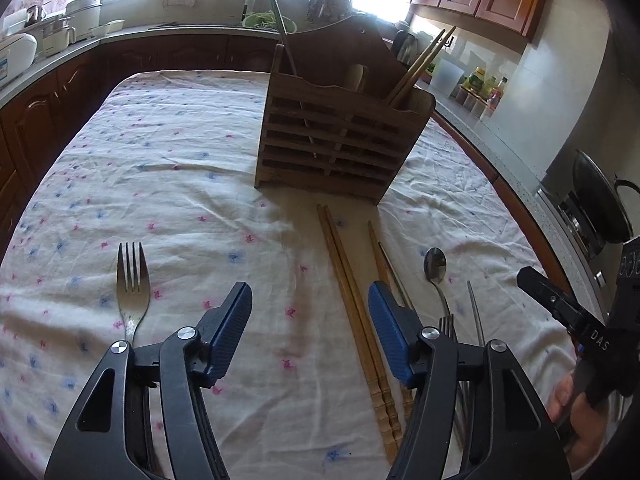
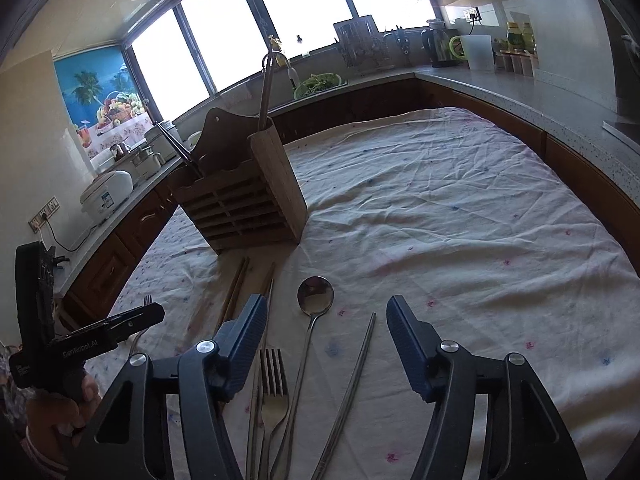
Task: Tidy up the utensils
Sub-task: 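Grasp a wooden chopstick with the left tool while the right tool grasps the steel spoon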
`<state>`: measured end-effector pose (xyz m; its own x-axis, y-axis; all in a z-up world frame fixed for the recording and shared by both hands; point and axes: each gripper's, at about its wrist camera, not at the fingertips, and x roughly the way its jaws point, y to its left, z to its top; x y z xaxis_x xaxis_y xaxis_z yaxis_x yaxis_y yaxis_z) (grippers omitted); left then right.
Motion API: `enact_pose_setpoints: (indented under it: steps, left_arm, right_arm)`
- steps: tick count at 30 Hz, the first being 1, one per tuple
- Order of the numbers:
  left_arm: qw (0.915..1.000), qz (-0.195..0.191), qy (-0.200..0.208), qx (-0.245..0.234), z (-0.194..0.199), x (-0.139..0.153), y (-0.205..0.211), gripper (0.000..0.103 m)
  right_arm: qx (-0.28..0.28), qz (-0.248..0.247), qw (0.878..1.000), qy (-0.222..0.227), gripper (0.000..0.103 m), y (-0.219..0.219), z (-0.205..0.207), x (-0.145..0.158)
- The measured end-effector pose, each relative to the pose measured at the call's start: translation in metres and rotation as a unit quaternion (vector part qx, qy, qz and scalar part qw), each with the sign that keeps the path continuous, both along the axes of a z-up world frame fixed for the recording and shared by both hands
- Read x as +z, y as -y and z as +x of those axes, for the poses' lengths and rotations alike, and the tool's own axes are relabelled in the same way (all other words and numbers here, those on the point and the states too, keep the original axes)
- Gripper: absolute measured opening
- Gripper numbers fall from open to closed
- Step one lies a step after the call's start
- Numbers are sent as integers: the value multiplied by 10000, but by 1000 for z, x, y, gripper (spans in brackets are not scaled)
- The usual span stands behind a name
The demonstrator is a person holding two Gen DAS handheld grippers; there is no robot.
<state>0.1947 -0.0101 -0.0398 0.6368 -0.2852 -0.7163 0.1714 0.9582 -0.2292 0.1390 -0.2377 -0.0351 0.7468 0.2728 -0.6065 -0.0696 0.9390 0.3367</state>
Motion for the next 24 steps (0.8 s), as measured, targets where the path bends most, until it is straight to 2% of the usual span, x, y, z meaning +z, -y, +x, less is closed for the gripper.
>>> enact_pose_setpoints:
  steps: [5,10,15,20,22,24]
  left_arm:
    - [9993,215,-210,-211,35,-6,16,50]
    - [9965,548,-524,-341,68,-22,31,30]
    - [9945,600,-732,-460,88,-37,40,27]
    - [9940,673,-668,-548,94,-38,42,25]
    - [9935,701,-674,-600,93,-38,40,19]
    - [9919,793,-666,-739,88,-38,38,16]
  right_arm:
    - [288,-8,9990,-332,55,-4,33,-10]
    - [421,-177,9976,-521,46,-10,56,-19]
    - [504,-207,9964,-655,43,-13,69,-26]
    - [529,-236,9952,-794,37,-15,78,-35]
    - [560,-252,9945,-847,37,-16,81,-38]
    - [602,-281,9939,-877,37,-17,83,-40]
